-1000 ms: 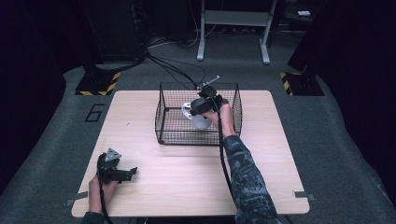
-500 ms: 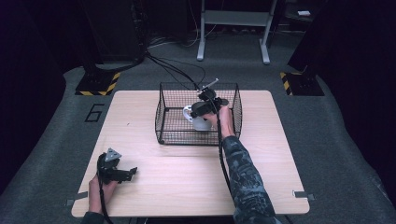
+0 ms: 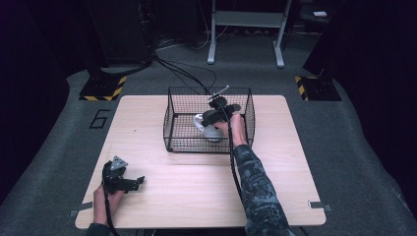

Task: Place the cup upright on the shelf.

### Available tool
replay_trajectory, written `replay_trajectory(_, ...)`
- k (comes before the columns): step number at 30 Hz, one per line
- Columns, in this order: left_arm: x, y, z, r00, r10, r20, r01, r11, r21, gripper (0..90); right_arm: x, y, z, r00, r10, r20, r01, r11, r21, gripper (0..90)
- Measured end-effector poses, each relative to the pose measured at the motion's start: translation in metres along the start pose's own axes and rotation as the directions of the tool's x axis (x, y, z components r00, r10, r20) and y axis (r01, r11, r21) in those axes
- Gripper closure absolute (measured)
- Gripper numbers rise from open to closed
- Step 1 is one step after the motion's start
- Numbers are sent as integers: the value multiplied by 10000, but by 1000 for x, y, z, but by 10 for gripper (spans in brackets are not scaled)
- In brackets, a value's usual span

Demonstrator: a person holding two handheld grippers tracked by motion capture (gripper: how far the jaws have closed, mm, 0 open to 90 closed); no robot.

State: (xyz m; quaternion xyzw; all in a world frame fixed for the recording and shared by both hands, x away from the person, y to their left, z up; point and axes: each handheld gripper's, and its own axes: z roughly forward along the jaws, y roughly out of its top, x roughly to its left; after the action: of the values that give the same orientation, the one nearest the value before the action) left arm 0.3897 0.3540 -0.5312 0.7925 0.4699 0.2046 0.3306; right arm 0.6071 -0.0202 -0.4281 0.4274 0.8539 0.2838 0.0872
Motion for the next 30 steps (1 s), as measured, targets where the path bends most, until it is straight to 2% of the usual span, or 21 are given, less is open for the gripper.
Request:
replay_trajectory(3,0,0,0,10000,-4,-1,4,10000,-3,5,0,-2,-1,9999,-143,30,143,9999,77,56)
replay_trajectory(7,0,0,0,10000,6,-23,-6,10000,-30,5,2,-5,-3,10000,-53,60,52,9998,211,53)
replay_trajectory(9,0,0,0,10000,-6,1,6,10000,0,5,2,-5,-4,9999,-151,65,149,9994,301,52)
replay_trajectory(11,0,0,0,10000,-2,-3,2,10000,-3,5,2,-6,-4,9999,-91,71,89,9997,230,51)
replay_trajectory(15,0,0,0,10000,16,-19,-16,10000,-21,5,2,-7,-4,9998,-14,-182,21,9993,364,0)
replay_trajectory(16,0,0,0,10000,7,-24,-7,10000,-33,5,1,-7,-5,9999,-10,-118,15,9992,407,0)
replay_trajectory(18,0,0,0,10000,-6,-1,6,10000,-3,5,0,-7,-9,9996,191,-211,-189,9998,97,0)
replay_trajectory(22,0,0,0,10000,-2,1,2,10000,-8,5,-1,-8,-15,9994,179,-307,-183,9998,-123,0)
replay_trajectory(26,0,0,0,10000,0,1,0,10000,-2,5,-1,-9,-33,9994,102,-343,-120,9986,-509,0)
replay_trajectory(27,0,0,0,10000,0,1,0,10000,-2,5,-1,-9,-33,9994,102,-343,-120,9986,-509,0)
replay_trajectory(30,0,0,0,10000,5,-3,-5,10000,-17,5,6,-10,-54,9984,-456,-340,418,9935,-1060,0)
